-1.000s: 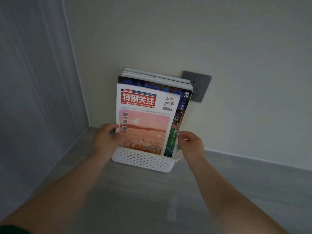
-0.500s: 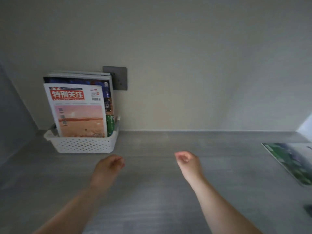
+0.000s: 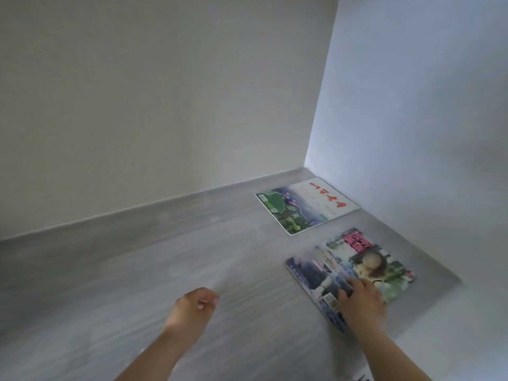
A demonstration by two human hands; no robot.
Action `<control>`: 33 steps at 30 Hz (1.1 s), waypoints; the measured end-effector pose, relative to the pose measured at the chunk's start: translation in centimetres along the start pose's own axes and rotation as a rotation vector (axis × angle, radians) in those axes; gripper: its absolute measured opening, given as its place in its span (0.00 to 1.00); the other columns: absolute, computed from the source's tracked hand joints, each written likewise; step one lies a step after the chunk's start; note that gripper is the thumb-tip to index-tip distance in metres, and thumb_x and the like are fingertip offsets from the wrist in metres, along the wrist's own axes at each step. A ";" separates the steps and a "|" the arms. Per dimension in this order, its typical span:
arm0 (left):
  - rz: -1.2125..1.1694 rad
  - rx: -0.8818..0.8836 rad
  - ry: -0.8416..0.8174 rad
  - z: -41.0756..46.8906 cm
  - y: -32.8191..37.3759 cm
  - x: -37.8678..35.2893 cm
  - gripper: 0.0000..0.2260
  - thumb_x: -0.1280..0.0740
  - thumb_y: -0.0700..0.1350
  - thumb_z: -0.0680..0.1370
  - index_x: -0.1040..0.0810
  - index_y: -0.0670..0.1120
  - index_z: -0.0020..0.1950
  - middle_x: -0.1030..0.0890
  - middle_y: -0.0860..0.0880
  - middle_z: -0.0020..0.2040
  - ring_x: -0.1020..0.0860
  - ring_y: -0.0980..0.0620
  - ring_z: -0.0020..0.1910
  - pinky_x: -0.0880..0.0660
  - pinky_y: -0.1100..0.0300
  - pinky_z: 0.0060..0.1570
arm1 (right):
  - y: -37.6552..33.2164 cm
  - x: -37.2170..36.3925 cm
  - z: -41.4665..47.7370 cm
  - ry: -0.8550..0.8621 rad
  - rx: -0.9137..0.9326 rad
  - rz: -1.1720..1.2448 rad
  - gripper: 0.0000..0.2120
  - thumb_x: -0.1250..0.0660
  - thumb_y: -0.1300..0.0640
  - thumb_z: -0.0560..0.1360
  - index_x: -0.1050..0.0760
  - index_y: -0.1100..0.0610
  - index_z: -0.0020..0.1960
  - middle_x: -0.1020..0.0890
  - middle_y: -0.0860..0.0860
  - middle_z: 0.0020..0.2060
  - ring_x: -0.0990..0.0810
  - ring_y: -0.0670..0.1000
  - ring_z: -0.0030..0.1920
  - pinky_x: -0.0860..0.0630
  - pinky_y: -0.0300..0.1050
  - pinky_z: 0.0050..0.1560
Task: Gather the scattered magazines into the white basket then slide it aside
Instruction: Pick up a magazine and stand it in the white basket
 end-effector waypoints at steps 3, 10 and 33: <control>0.056 0.021 -0.086 0.5 1.0 -4.8 0.13 0.36 0.36 0.72 0.26 0.53 0.34 0.22 0.49 0.38 0.23 0.49 0.41 0.31 0.65 0.40 | 3.0 -1.1 0.8 -0.047 -0.008 -0.098 0.24 0.47 0.46 0.77 0.43 0.52 0.71 0.43 0.54 0.74 0.46 0.55 0.73 0.48 0.49 0.72; 0.290 -0.079 -0.169 4.1 4.6 -11.3 0.16 0.37 0.40 0.74 0.28 0.44 0.62 0.28 0.45 0.65 0.29 0.48 0.63 0.34 0.63 0.59 | 3.9 -2.8 1.5 -0.038 0.041 -0.137 0.27 0.53 0.43 0.77 0.50 0.52 0.73 0.49 0.53 0.75 0.54 0.54 0.75 0.58 0.52 0.73; 0.531 -0.057 -0.339 10.4 11.4 -19.0 0.08 0.41 0.46 0.76 0.28 0.42 0.49 0.22 0.41 0.51 0.25 0.41 0.52 0.32 0.55 0.45 | 4.1 -3.4 2.0 -0.063 0.125 -0.075 0.28 0.54 0.42 0.76 0.52 0.50 0.73 0.52 0.52 0.75 0.59 0.52 0.75 0.65 0.53 0.72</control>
Point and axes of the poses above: each hand's wrist, its own z-axis towards the middle knuckle, its own x-axis out of the back of the hand, y = z × x, the point moved 7 cm from there along z, towards the middle knuckle
